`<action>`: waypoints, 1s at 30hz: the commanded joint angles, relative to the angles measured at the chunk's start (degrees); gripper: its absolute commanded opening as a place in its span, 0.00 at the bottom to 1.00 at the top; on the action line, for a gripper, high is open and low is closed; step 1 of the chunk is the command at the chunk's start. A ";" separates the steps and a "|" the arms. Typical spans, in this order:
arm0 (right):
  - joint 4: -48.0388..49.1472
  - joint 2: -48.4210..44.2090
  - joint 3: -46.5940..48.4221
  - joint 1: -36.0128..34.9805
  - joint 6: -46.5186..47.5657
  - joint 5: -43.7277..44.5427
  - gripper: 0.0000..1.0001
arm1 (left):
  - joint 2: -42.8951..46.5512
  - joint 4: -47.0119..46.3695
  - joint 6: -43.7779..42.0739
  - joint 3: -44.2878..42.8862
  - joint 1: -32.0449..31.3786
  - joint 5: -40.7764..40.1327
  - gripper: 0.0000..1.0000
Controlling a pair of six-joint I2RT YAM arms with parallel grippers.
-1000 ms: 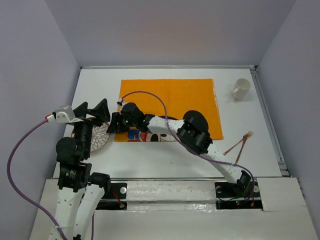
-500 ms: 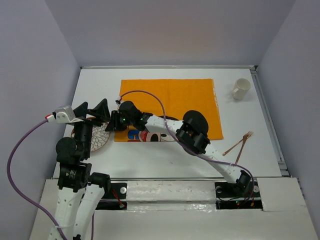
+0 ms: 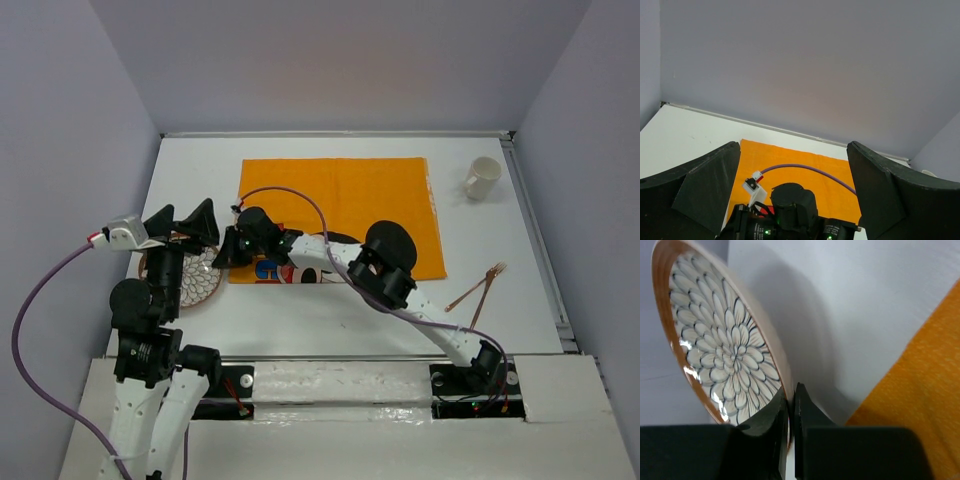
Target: Set the dinner table for one person
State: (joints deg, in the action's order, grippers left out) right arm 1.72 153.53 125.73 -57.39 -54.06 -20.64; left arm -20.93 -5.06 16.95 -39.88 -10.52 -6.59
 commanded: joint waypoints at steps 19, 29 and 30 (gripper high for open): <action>19.02 -41.80 -36.31 10.96 1.15 8.17 0.00 | 3.88 -2.50 -3.07 -0.38 -0.90 -4.67 0.99; 19.90 -56.59 -63.33 32.50 2.56 0.80 0.00 | 3.97 -1.80 -1.66 0.50 -3.36 -0.09 0.99; 20.08 -56.50 -63.76 34.51 2.30 0.26 0.00 | 3.88 -1.71 -1.66 0.50 -3.36 0.08 0.99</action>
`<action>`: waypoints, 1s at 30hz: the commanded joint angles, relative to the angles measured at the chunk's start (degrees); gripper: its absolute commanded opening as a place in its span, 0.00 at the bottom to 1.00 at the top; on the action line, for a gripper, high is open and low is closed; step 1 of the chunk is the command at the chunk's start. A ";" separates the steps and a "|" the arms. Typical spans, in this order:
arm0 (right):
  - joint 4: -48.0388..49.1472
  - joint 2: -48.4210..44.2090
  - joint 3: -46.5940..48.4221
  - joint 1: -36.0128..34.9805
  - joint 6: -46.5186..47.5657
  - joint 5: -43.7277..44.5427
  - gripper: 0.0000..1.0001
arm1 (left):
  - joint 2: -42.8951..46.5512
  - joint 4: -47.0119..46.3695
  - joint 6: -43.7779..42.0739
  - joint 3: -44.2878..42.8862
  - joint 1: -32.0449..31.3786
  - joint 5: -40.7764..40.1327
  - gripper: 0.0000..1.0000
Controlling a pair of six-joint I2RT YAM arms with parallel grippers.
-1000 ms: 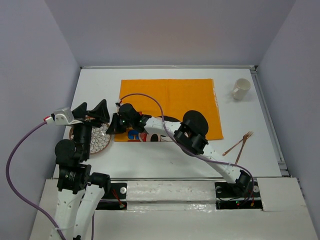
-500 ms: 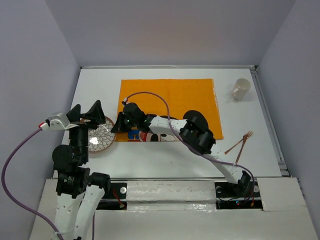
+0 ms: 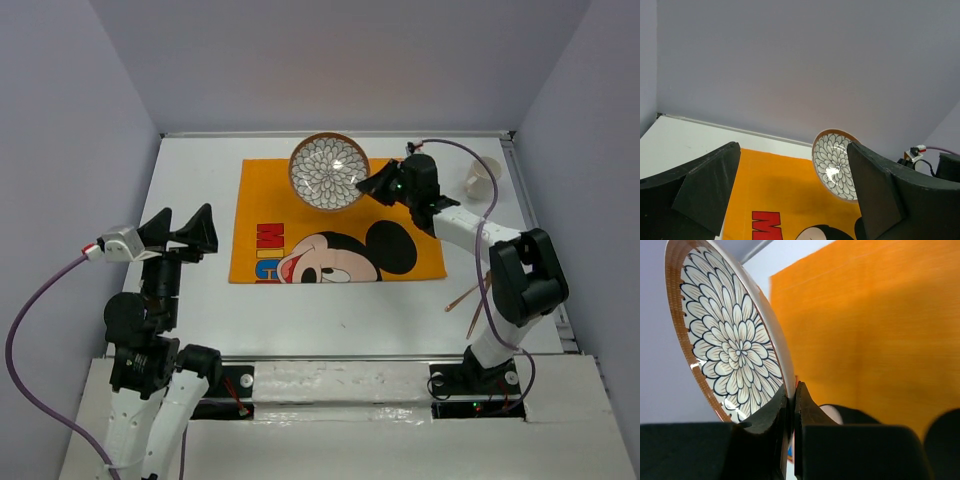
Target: Set the dinner table for one person
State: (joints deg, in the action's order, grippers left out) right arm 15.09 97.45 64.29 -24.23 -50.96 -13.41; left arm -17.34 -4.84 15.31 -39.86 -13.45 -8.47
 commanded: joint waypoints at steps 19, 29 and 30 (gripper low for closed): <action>8.37 9.07 -1.10 6.39 -1.42 -11.82 0.00 | 0.20 -1.66 0.42 0.66 -0.79 3.02 0.99; 6.71 10.22 -1.36 6.39 -1.42 -10.76 0.08 | 0.29 -1.58 0.42 0.57 -0.79 2.93 0.99; 6.01 10.13 -1.45 6.39 -1.34 -10.76 0.19 | 0.29 -1.66 0.42 0.57 -0.79 2.93 0.99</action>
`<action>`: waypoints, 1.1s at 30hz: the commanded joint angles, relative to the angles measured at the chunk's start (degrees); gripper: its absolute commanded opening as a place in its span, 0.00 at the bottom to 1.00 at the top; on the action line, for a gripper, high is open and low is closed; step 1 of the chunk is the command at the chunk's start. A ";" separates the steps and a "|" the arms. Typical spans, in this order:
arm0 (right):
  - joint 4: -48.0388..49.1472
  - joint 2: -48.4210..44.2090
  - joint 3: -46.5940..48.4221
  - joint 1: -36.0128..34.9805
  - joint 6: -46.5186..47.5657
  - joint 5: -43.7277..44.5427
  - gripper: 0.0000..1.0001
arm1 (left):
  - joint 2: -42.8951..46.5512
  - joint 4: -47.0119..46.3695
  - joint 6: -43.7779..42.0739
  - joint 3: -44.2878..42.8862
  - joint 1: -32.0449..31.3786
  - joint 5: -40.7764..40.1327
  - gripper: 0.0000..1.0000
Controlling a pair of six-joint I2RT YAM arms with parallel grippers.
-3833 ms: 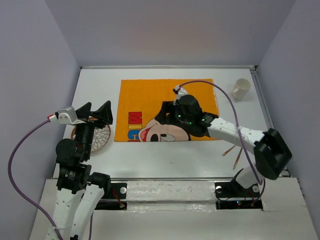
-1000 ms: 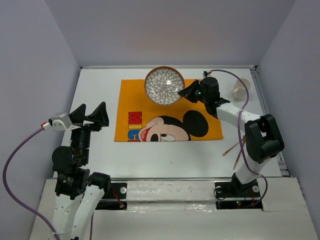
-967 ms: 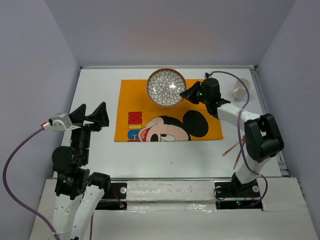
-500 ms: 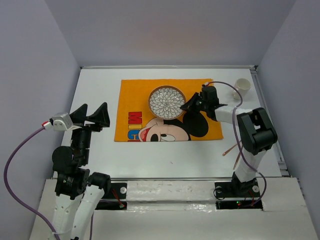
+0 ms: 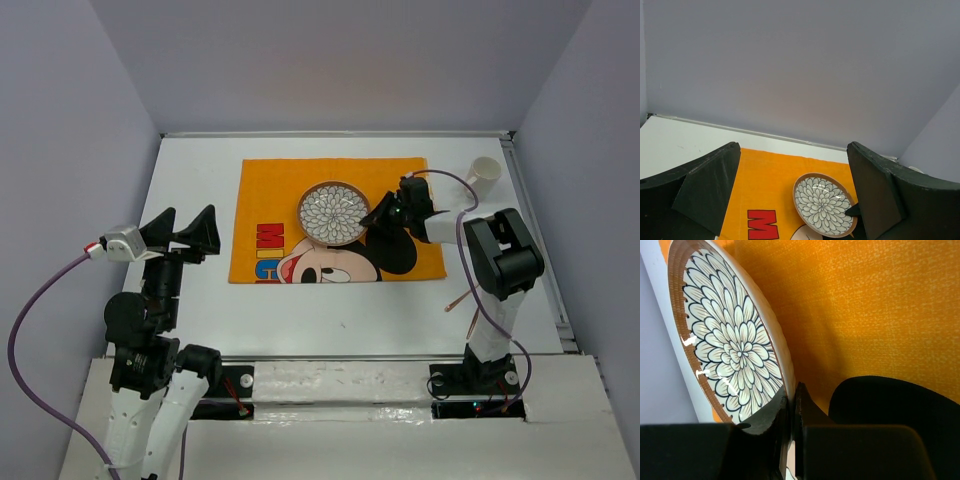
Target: Set the dinner table for one person
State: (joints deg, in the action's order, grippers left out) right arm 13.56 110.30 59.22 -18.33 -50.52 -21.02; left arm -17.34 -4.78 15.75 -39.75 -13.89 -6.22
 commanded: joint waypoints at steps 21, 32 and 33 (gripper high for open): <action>-15.47 -27.68 -1.04 19.70 16.06 24.63 0.62 | 3.37 -1.55 -0.37 0.37 -1.40 0.60 0.99; -20.59 -12.68 17.13 34.06 19.49 30.69 0.60 | 5.21 -1.55 -1.33 0.11 -5.44 -0.55 0.99; -21.46 -11.09 18.98 34.06 20.19 30.77 0.60 | 5.21 -1.55 -1.33 0.11 -5.62 -0.55 0.99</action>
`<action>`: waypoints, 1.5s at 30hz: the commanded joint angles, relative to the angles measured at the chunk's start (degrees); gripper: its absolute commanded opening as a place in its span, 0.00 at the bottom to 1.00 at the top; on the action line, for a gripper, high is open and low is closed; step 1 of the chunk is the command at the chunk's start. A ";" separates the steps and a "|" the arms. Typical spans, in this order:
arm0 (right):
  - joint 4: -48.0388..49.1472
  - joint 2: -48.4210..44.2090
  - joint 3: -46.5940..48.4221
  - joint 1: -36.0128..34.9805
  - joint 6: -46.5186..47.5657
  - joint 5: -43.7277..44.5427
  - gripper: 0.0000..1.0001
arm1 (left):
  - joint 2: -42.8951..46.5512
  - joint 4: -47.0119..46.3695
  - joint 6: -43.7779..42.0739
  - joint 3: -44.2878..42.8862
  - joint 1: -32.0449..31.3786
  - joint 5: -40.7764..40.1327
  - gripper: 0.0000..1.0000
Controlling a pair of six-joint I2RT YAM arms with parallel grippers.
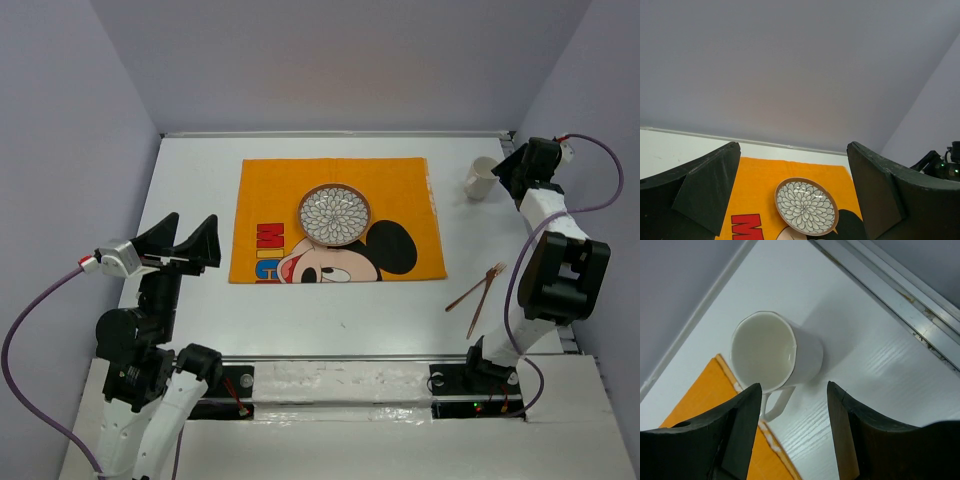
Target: Set the dinner table for one person
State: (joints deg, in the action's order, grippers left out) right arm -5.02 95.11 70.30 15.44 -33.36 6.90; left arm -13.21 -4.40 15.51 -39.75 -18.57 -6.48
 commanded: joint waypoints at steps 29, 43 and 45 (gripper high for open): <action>-9.39 9.82 26.72 -13.68 15.96 -1.71 0.00 | -0.15 -2.10 -1.71 0.28 -3.23 -0.81 0.99; -16.95 22.65 40.87 -19.40 18.86 -2.24 0.00 | 0.20 -2.01 -1.80 0.28 -3.23 -0.99 0.99; -18.09 23.63 42.54 -19.40 19.13 -2.24 0.00 | 0.12 -2.01 -1.80 0.28 -3.32 -0.99 0.99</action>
State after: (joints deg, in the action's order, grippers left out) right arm -23.53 119.63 106.39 -4.40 -15.00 4.69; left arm -12.60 -4.38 15.03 -39.75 -21.74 -7.31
